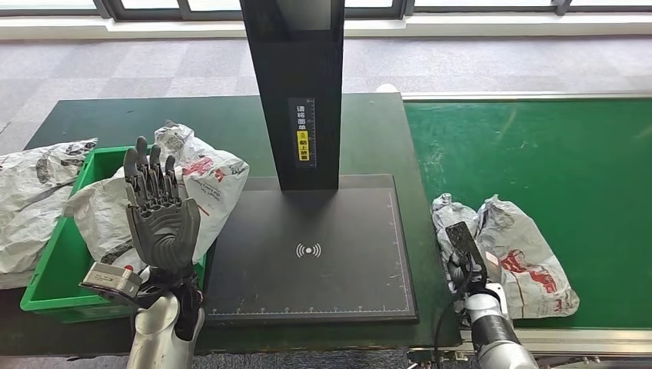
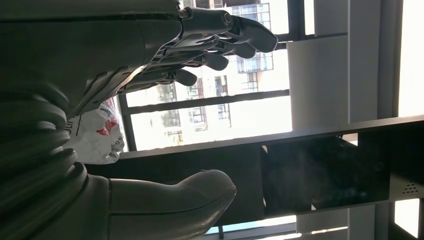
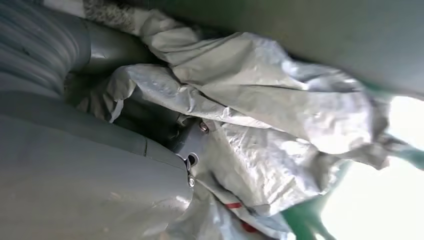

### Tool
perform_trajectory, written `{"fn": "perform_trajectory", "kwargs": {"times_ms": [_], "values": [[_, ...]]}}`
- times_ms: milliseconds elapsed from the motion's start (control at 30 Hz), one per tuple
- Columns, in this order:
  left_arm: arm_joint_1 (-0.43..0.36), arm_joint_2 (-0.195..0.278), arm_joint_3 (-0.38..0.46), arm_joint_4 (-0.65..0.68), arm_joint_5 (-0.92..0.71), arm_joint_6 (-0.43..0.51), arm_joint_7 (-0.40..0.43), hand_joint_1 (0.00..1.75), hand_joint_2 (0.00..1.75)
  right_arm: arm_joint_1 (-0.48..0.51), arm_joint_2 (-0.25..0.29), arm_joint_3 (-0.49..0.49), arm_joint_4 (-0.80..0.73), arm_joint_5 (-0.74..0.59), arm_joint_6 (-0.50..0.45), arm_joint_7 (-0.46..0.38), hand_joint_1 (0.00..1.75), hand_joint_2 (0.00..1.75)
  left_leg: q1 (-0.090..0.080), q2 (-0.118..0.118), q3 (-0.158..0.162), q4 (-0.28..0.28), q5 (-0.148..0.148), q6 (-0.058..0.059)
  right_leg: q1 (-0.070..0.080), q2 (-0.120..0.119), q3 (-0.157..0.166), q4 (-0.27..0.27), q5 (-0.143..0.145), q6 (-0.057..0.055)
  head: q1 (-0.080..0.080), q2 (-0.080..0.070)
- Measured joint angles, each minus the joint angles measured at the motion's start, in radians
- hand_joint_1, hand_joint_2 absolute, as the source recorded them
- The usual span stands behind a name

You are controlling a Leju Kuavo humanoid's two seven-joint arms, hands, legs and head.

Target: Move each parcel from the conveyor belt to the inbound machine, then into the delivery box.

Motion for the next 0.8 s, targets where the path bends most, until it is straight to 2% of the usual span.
{"fn": "perform_trajectory", "kwargs": {"times_ms": [67, 167, 333, 467, 800], "values": [[0.005, 0.0, -0.001, -0.004, 0.0, 0.003, 0.0, 0.0, 1.75, 0.005, 0.011, -0.009, -0.015, -0.057, 0.005, -0.101, 1.75, 1.75, 0.0, 0.0, 0.0, 0.0, 0.0, 0.0, 0.0, 0.0, -0.001, 0.0, 0.0, 0.0, 0.0, 0.0], [0.015, 0.001, -0.004, -0.008, 0.0, 0.006, 0.0, 0.0, 1.75, 0.024, 0.034, -0.015, -0.075, -0.13, 0.001, -0.157, 1.75, 1.75, 0.0, 0.001, 0.0, 0.0, 0.0, 0.0, 0.0, 0.001, -0.002, 0.0, 0.0, 0.0, 0.0, 0.0], [0.017, 0.001, -0.005, -0.011, -0.002, 0.008, 0.0, 0.0, 1.75, 0.078, 0.078, -0.005, -0.24, -0.282, -0.023, -0.164, 1.75, 1.75, 0.0, 0.0, -0.001, 0.0, 0.0, 0.0, 0.0, 0.0, -0.002, 0.0, 0.0, 0.0, 0.0, 0.0], [0.027, 0.001, -0.005, -0.012, -0.007, 0.008, 0.0, 0.0, 1.75, 0.141, 0.104, 0.058, -0.415, -0.379, -0.065, -0.166, 1.75, 1.75, 0.0, 0.0, -0.002, 0.0, 0.0, 0.0, 0.0, 0.0, -0.002, 0.0, -0.001, 0.0, 0.0, 0.0], [0.033, 0.001, -0.005, -0.013, -0.017, -0.007, 0.0, 0.0, 1.75, 0.239, 0.148, 0.195, -0.685, -0.431, -0.095, -0.165, 1.75, 1.75, 0.0, 0.0, -0.001, 0.0, 0.0, 0.0, 0.0, 0.0, -0.002, 0.0, -0.001, 0.0, 0.0, 0.0]]}}
